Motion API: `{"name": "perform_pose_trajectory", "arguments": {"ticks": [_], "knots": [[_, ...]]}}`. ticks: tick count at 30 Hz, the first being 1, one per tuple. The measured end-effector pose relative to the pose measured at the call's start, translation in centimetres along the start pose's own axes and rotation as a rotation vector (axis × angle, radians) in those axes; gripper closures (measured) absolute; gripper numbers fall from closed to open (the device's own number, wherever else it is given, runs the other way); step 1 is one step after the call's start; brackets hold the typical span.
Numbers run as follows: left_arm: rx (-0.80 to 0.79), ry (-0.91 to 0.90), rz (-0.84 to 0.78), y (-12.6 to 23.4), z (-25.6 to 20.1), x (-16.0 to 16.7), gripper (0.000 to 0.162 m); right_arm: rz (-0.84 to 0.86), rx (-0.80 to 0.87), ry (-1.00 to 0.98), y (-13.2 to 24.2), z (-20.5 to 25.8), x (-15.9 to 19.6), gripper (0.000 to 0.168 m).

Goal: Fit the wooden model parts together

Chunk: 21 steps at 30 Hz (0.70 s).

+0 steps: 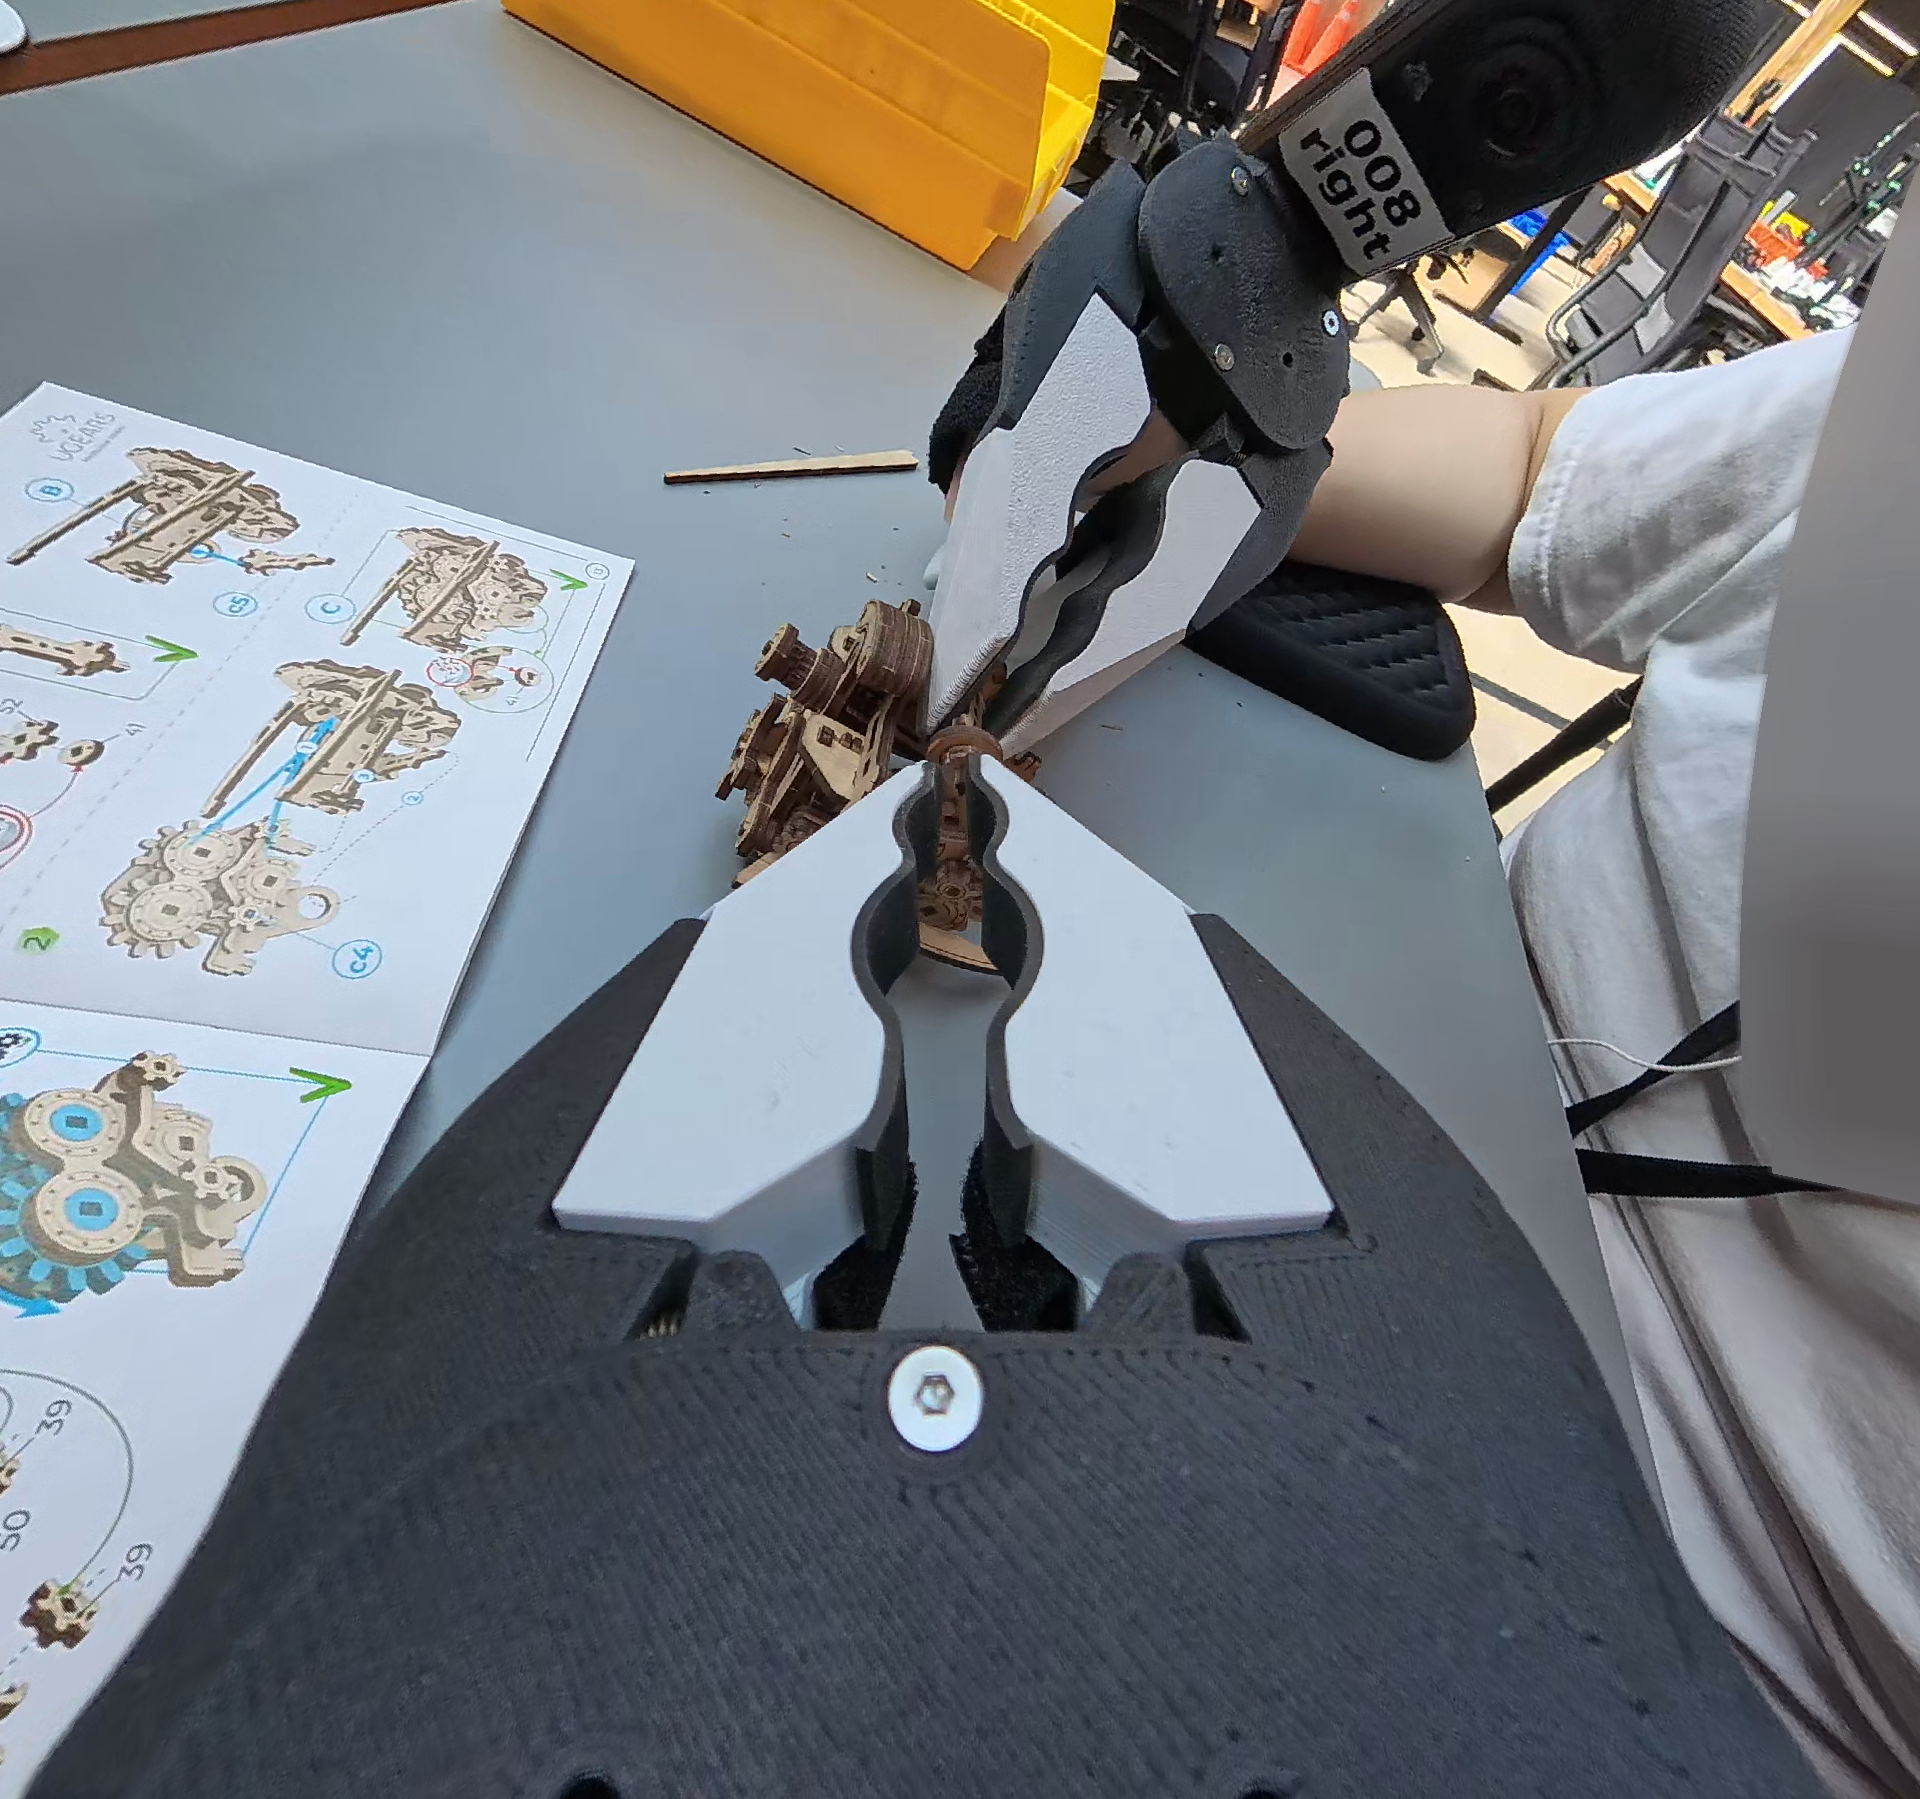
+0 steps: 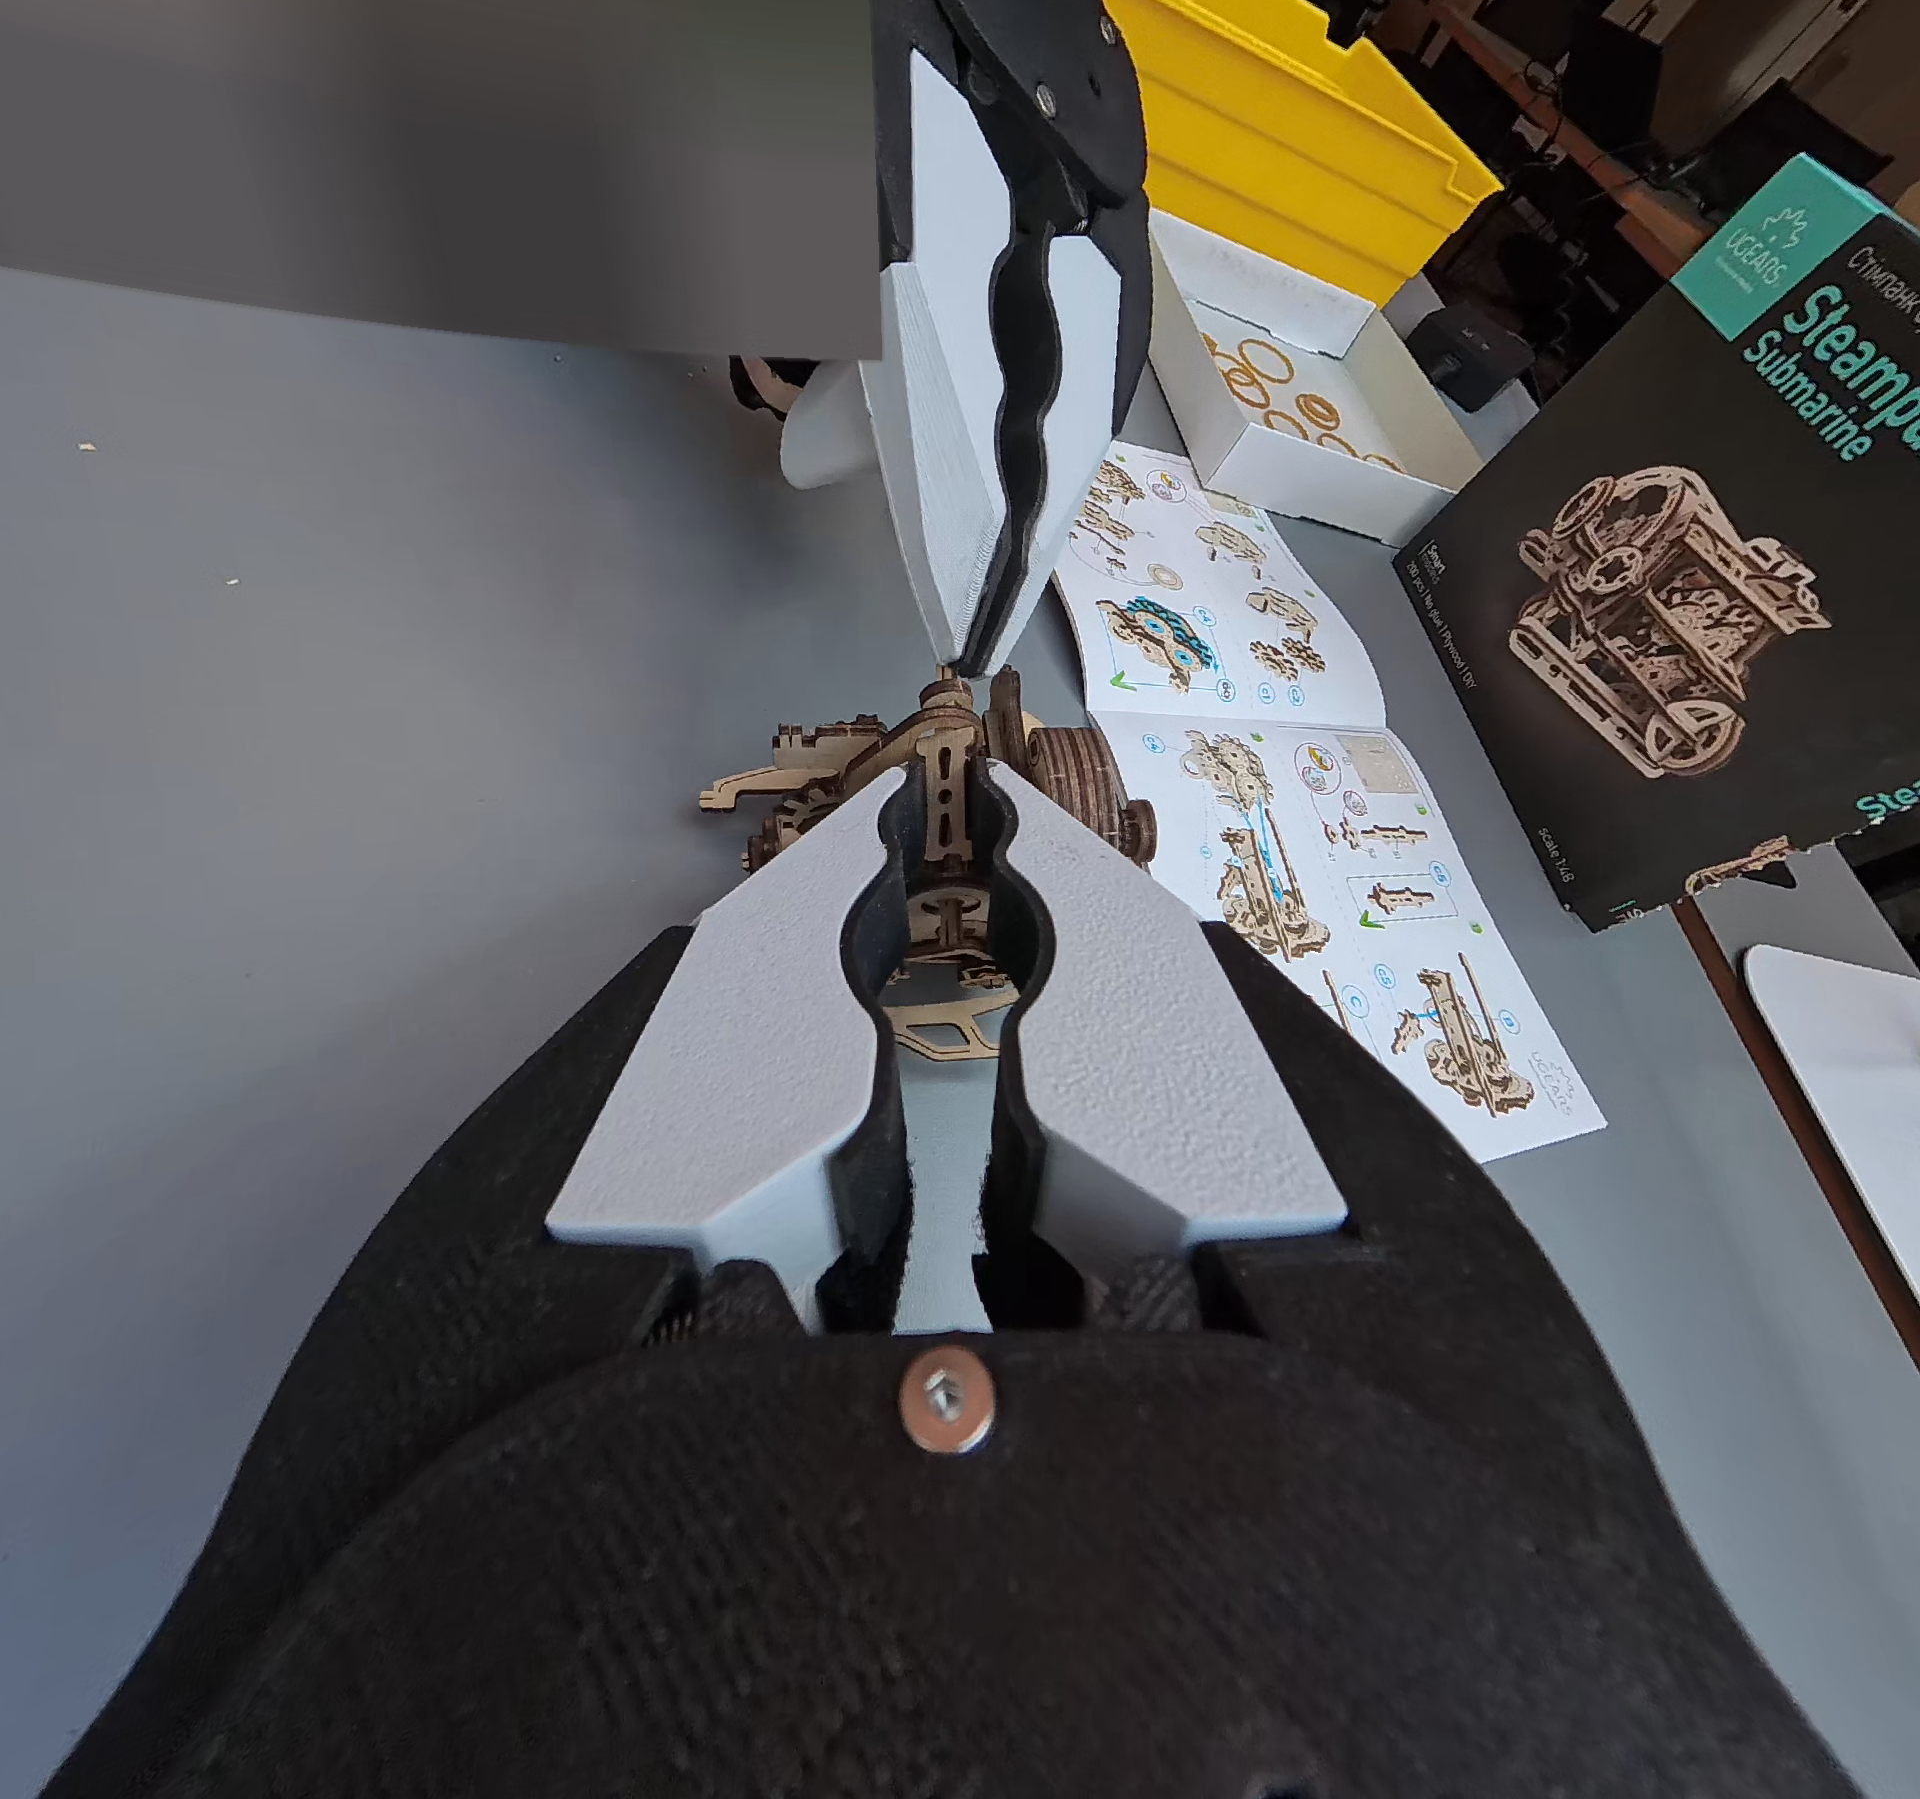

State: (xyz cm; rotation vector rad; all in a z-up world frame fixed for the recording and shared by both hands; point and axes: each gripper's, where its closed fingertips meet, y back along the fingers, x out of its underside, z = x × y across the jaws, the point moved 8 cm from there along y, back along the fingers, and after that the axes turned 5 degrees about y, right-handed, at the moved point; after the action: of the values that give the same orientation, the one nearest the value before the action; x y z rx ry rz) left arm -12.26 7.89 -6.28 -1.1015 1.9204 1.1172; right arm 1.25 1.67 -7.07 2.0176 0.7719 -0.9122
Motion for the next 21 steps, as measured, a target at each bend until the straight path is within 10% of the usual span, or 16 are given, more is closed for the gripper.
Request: {"name": "perform_pose_trajectory", "arguments": {"ticks": [21], "knots": [[0.022, -0.012, 0.036, -0.67, -0.14, 0.57, 0.162, 0.102, 0.015, 0.101, -0.07, 0.73, -0.52, 0.163]]}}
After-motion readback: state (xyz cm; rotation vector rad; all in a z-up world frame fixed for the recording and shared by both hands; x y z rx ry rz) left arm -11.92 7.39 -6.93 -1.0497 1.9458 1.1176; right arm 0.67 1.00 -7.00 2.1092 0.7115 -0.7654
